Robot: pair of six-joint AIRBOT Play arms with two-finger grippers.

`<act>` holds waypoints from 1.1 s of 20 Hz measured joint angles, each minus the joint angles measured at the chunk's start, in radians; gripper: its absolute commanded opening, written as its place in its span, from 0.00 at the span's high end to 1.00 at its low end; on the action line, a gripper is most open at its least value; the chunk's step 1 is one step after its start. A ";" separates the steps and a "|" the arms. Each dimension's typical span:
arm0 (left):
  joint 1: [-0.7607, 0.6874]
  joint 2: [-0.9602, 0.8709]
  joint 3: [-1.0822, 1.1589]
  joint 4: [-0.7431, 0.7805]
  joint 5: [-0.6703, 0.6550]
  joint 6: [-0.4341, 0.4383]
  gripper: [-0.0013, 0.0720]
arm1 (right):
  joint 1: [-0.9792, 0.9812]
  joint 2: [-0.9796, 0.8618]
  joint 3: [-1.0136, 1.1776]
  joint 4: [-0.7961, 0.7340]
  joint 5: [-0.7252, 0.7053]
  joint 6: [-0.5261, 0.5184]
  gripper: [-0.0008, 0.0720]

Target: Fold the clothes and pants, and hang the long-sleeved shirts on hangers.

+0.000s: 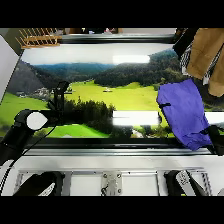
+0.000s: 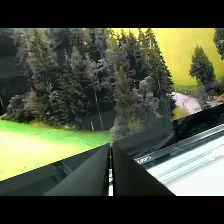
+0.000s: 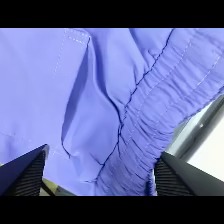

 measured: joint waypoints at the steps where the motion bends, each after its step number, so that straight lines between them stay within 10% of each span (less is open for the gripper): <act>1: 0.000 0.000 0.000 0.000 0.000 0.000 0.97 | -0.004 0.007 0.032 -0.029 0.009 -0.008 0.01; 17: 0.000 0.000 0.000 0.001 0.003 0.003 0.97 | 0.702 0.128 0.267 0.266 0.009 -0.323 0.03; 20: 0.000 0.000 0.000 0.001 0.002 0.003 0.97 | 0.784 0.122 0.268 0.277 0.005 -0.331 0.95; 22: 0.000 0.000 0.000 0.001 0.001 0.003 0.97 | 0.809 0.120 0.268 0.286 0.004 -0.335 0.96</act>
